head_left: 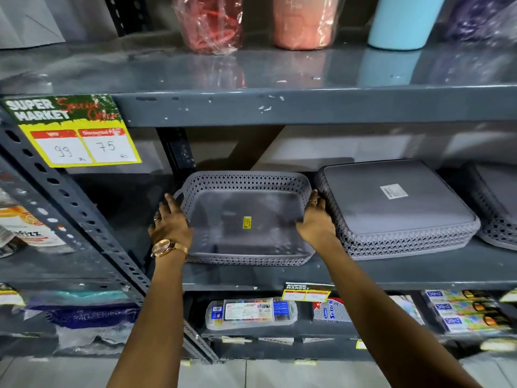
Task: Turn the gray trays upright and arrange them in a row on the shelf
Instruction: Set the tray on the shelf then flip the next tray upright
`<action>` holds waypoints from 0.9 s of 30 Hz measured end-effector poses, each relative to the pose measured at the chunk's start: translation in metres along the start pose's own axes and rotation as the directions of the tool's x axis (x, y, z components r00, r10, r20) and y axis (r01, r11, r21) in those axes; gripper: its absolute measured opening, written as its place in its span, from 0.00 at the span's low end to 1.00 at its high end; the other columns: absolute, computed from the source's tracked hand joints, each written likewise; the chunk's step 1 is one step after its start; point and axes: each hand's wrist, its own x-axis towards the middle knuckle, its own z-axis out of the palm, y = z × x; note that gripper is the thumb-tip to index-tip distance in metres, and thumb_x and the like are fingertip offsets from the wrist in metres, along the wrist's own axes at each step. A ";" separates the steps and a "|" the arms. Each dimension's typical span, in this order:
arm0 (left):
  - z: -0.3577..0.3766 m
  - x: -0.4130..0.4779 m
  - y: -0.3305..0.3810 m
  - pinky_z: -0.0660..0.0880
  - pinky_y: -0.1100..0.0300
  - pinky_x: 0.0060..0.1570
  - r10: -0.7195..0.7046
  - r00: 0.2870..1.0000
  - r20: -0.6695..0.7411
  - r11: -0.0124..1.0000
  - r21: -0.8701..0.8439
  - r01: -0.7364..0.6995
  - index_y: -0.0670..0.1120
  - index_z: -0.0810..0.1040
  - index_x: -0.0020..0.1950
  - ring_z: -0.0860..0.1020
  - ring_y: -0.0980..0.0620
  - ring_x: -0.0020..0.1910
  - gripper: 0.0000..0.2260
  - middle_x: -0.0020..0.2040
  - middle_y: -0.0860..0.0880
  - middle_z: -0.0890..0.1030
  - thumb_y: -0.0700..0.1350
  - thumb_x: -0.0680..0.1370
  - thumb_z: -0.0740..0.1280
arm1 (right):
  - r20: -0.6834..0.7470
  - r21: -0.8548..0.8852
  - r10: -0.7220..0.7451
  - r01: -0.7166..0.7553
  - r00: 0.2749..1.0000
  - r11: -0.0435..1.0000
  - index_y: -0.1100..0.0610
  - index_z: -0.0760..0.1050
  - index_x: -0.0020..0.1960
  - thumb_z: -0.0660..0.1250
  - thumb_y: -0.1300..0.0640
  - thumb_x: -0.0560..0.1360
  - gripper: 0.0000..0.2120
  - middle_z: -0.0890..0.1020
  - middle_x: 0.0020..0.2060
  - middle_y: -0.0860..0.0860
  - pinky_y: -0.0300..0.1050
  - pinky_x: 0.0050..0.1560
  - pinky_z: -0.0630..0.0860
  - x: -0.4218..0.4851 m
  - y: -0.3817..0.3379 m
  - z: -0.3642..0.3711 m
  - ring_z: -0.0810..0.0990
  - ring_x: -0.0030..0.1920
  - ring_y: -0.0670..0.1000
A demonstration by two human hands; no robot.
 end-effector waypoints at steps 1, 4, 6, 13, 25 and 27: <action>-0.002 -0.002 0.004 0.56 0.40 0.74 -0.003 1.000 -0.026 1.000 0.000 0.003 0.42 0.42 0.79 0.55 0.36 0.77 0.36 0.80 0.39 0.51 0.45 0.79 0.62 | 0.025 0.007 -0.013 0.013 1.000 1.000 0.65 0.47 0.79 0.66 0.57 0.77 0.40 0.57 0.76 0.64 0.56 0.66 0.71 -0.001 0.001 -0.006 0.71 0.68 0.66; -0.004 -0.011 0.036 0.54 0.41 0.75 0.067 0.982 -0.175 0.998 -0.005 -0.069 0.38 0.49 0.78 0.54 0.36 0.78 0.32 0.79 0.36 0.54 0.46 0.79 0.61 | 0.009 0.049 -0.060 0.059 0.998 0.997 0.67 0.67 0.67 0.65 0.54 0.78 0.23 0.74 0.64 0.64 0.52 0.61 0.74 0.003 0.011 -0.032 0.76 0.62 0.64; -0.003 -0.025 0.075 0.56 0.43 0.75 0.159 0.960 -0.230 0.984 -0.040 -0.173 0.36 0.56 0.77 0.58 0.36 0.76 0.30 0.76 0.34 0.59 0.46 0.79 0.61 | -0.056 0.104 -0.066 0.071 0.996 0.992 0.67 0.71 0.63 0.66 0.53 0.77 0.20 0.77 0.60 0.65 0.52 0.60 0.74 0.010 0.024 -0.054 0.77 0.61 0.65; 0.015 -0.109 0.243 0.74 0.46 0.58 0.348 0.920 -0.180 0.830 -0.398 -0.391 0.39 0.79 0.61 0.78 0.36 0.59 0.22 0.58 0.35 0.81 0.53 0.76 0.59 | -0.126 0.227 -0.080 0.107 0.989 0.968 0.60 0.78 0.46 0.66 0.49 0.73 0.13 0.83 0.49 0.62 0.47 0.46 0.76 0.051 0.124 -0.144 0.82 0.52 0.64; 0.091 -0.118 0.329 0.70 0.43 0.65 -0.003 0.989 0.146 0.856 -0.512 0.079 0.45 0.58 0.77 0.72 0.32 0.66 0.35 0.71 0.34 0.71 0.66 0.77 0.53 | 0.063 0.438 0.091 -0.110 0.994 0.892 0.59 0.73 0.69 0.68 0.42 0.74 0.30 0.75 0.68 0.57 0.46 0.61 0.72 0.104 0.271 -0.192 0.74 0.67 0.59; 0.088 -0.122 0.338 0.67 0.43 0.69 -0.064 0.985 0.160 0.814 -0.563 0.145 0.46 0.56 0.78 0.69 0.33 0.69 0.36 0.74 0.35 0.67 0.67 0.77 0.50 | 0.124 0.584 0.104 -0.157 0.987 0.796 0.61 0.74 0.68 0.68 0.41 0.74 0.30 0.76 0.67 0.57 0.42 0.56 0.69 0.102 0.274 -0.190 0.75 0.66 0.58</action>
